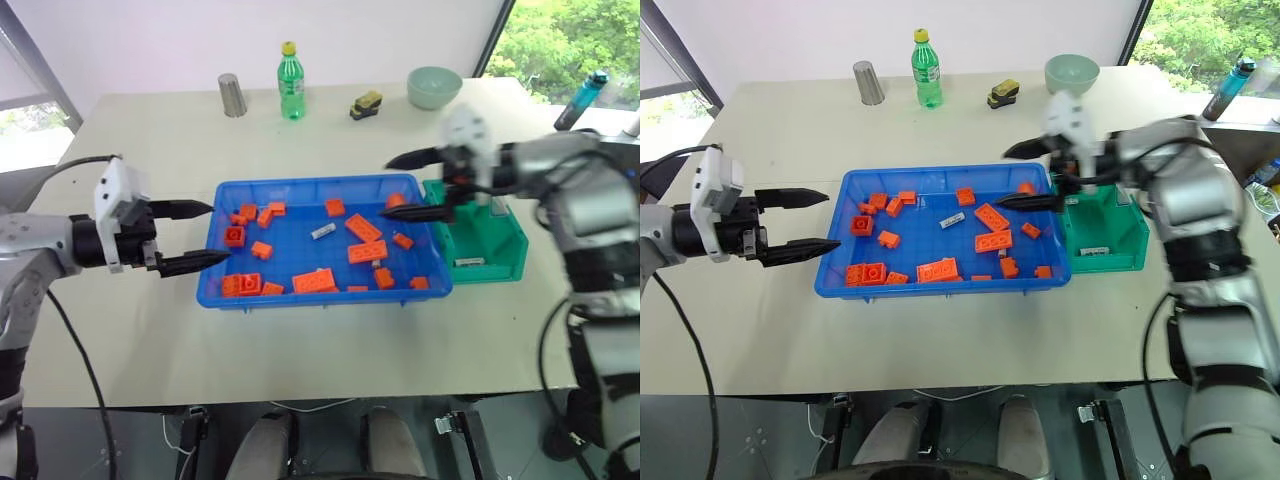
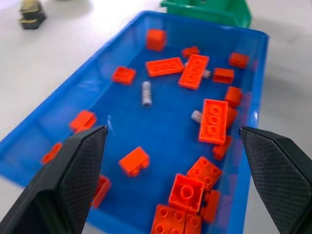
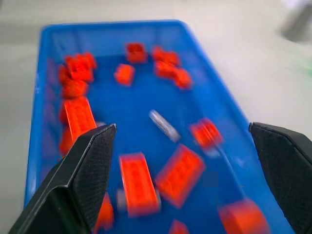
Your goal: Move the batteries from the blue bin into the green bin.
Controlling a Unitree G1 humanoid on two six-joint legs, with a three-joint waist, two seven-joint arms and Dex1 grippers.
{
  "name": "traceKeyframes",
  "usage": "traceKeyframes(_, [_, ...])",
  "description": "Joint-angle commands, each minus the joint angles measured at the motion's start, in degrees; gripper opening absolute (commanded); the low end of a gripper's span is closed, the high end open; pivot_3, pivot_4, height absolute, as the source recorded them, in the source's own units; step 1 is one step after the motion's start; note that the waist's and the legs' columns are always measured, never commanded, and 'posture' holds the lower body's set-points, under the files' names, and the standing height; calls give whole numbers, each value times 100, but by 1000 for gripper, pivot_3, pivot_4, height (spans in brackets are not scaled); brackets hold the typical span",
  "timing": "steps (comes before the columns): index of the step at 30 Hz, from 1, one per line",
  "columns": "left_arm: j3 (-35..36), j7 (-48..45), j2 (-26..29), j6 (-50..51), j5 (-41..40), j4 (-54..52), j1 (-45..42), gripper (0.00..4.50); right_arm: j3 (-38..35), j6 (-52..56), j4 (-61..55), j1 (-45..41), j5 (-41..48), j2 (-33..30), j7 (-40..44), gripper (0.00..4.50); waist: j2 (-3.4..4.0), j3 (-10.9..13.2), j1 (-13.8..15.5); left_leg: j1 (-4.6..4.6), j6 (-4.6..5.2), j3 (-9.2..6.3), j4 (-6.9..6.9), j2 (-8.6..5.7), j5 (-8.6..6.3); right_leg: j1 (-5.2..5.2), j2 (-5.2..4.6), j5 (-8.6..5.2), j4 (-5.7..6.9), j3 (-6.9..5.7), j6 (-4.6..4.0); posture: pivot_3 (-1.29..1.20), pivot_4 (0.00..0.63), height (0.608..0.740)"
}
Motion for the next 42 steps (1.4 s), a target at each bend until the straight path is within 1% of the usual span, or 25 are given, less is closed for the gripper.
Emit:
traceKeyframes(1, [-144, -95, 22, -28, 23, -100, -249, 4500, 445, -614, 986, -478, -569, 659, -124, 4477, -3, 1, 6, -3, 0, -5, 1, -2, 0, 0, -1, 0, 0, -3, 0, 0, 150, 727])
traceKeyframes(5, [-260, 28, -74, 9, 32, -156, -406, 4500, 711, -1484, 2458, -950, -1119, 1404, -289, 4477, -4, 2, 8, -5, -1, -26, 8, -7, 1, 4, -1, 0, 2, -16, 0, 0, 150, 727])
traceKeyframes(7, [-286, 201, -183, 89, -14, -269, -471, 4500, 844, -1918, 3377, -1269, -1407, 1788, -352, 4477, -4, 2, -34, -6, -3, -32, 7, -8, 2, 7, 0, 0, 1, -21, 0, 0, 150, 727])
traceKeyframes(9, [-281, 298, -233, 169, -50, -390, -472, 4500, 897, -2266, 4027, -1480, -1640, 2011, -338, 4477, -4, 2, -104, -6, -8, -43, 5, -7, 5, 8, 1, 0, 2, -29, 0, 0, 150, 727])
traceKeyframes(11, [-253, 352, -243, 214, -70, -481, -430, 4500, 895, -2519, 4435, -1593, -1802, 2142, -352, 4477, -4, 2, -154, -6, -9, -51, 4, -7, 5, 9, 2, 0, 4, -35, 0, 0, 150, 727])
traceKeyframes(17, [-63, 531, -196, 356, -148, -809, -160, 4500, 878, -2953, 5253, -1763, -2278, 2526, -642, 4477, -3, 2, -306, -6, -18, -71, 1, -7, 10, 10, 5, 0, 6, -47, -1, 0, 150, 727])
traceKeyframes(25, [159, 707, -145, 465, -214, -1096, 104, 4500, 803, -2958, 5637, -1722, -2685, 2836, -1101, 4477, -2, 2, -420, -4, -24, -86, 1, -6, 14, 9, 6, 0, 16, -53, -1, 0, 150, 727])
traceKeyframes(26, [181, 722, -145, 471, -225, -1121, 130, 4500, 802, -2932, 5660, -1704, -2722, 2846, -1121, 4092, -2, 2, -420, -4, -24, -86, 1, -7, 14, 10, 6, 0, 16, -53, -1, 0, 150, 727])
traceKeyframes(27, [198, 734, -143, 473, -234, -1144, 154, 4500, 793, -2926, 5677, -1679, -2753, 2847, -1142, 3975, -2, 2, -420, -4, -24, -87, 1, -7, 14, 11, 6, 0, 15, -53, -1, 0, 150, 727])
traceKeyframes(28, [205, 743, -142, 473, -238, -1158, 166, 4500, 779, -2915, 5691, -1660, -2780, 2845, -1161, 3722, -2, 2, -420, -4, -24, -89, 1, -7, 14, 12, 6, 0, 16, -54, -1, 0, 150, 727])
traceKeyframes(29, [213, 751, -142, 471, -241, -1169, 178, 4500, 764, -2906, 5700, -1645, -2806, 2841, -1176, 3200, -2, 2, -418, -4, -24, -90, 1, -7, 14, 13, 6, 0, 15, -54, -1, 0, 150, 727])
traceKeyframes(30, [216, 758, -142, 465, -238, -1174, 183, 4500, 751, -2918, 5704, -1631, -2829, 2831, -1174, 2787, -2, 2, -418, -4, -24, -92, 1, -8, 14, 15, 6, 0, 15, -55, -1, 0, 150, 727])
traceKeyframes(32, [209, 764, -148, 461, -228, -1161, 166, 4500, 726, -2937, 5703, -1615, -2863, 2814, -1152, 1729, -1, 2, -418, -4, -24, -94, 0, -8, 14, 18, 6, 0, 15, -57, -1, 0, 150, 727])
traceKeyframes(33, [198, 765, -156, 452, -218, -1147, 144, 4500, 712, -2947, 5696, -1610, -2871, 2804, -1134, 1447, -1, 1, -418, -4, -24, -94, -1, -8, 14, 19, 6, 0, 15, -58, -1, 0, 150, 727])
traceKeyframes(34, [175, 767, -170, 448, -210, -1123, 109, 4500, 688, -2955, 5682, -1605, -2865, 2790, -1114, 812, -1, 1, -419, -4, -24, -95, -1, -8, 14, 20, 6, 0, 15, -58, -1, 0, 150, 727])
traceKeyframes(35, [151, 766, -184, 446, -208, -1103, 77, 4500, 661, -2962, 5664, -1602, -2852, 2775, -1105, 359, -1, 1, -418, -4, -24, -95, 0, -8, 14, 20, 6, 0, 15, -59, -1, 0, 150, 727])
traceKeyframes(36, [111, 758, -203, 432, -197, -1074, 41, 4500, 622, -2953, 5636, -1604, -2830, 2754, -1111, 87, -1, 1, -418, -4, -24, -95, 0, -8, 14, 20, 6, 0, 15, -59, -1, 0, 150, 727])
traceKeyframes(40, [-71, 660, -298, 409, -192, -971, -48, 4500, 354, -2831, 5381, -1623, -2595, 2640, -996, 67, -1, 2, -417, -4, -24, -99, 0, -10, 13, 24, 5, 0, 15, -64, -1, 0, 150, 727])
traceKeyframes(42, [-199, 580, -355, 367, -165, -901, -85, 4500, 163, -2677, 5063, -1590, -2425, 2526, -930, 67, -1, 2, -416, -4, -24, -99, 0, -10, 14, 23, 5, 0, 15, -64, -1, 0, 150, 727])
